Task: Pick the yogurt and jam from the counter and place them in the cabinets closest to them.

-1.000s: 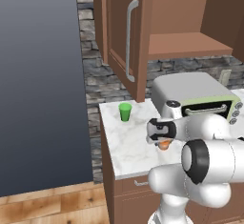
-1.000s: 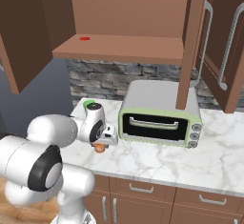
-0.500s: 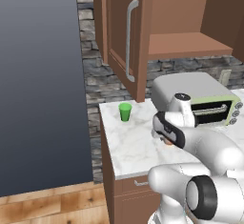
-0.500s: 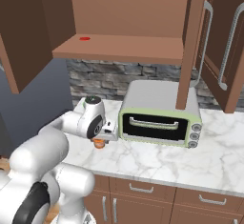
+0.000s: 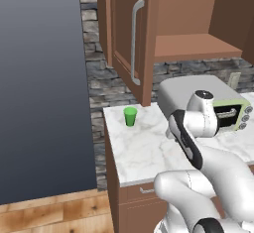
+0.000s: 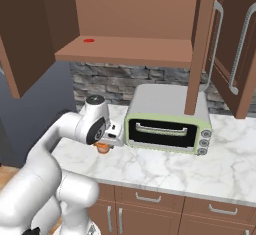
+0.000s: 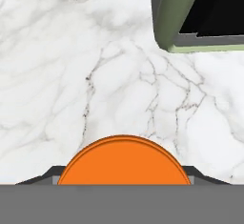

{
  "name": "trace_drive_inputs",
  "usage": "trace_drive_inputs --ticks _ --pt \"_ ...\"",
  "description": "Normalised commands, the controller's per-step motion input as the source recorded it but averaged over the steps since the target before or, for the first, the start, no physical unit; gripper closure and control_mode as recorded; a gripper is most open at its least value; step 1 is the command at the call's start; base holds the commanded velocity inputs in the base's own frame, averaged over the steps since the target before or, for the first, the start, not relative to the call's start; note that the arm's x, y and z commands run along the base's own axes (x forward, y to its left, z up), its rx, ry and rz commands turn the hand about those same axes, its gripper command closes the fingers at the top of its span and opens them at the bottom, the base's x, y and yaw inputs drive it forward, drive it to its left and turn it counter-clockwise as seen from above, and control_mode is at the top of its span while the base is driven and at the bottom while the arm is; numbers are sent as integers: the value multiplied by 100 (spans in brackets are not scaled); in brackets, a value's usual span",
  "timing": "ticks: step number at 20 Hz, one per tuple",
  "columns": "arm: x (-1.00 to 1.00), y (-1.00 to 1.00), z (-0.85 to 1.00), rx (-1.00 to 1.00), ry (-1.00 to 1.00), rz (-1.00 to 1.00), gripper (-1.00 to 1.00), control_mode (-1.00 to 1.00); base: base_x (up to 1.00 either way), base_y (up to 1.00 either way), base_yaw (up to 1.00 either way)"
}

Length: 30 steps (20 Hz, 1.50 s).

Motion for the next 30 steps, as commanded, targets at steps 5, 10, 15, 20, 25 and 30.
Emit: trace_drive_inputs --ticks 5,10,15,20,25,30 --pt "-28 -4 62 1 -7 -2 100 -100 0 0 0" --pt "-30 -3 62 1 -8 -2 100 -100 0 0 0" --pt "-33 -4 59 0 -11 0 100 -100 0 0 0" --pt "-30 -6 58 0 -10 0 100 -100 0 0 0" --pt "-22 -3 57 0 -9 0 100 -100 0 0 0" --pt "-17 -1 58 0 -8 -1 100 -100 0 0 0"
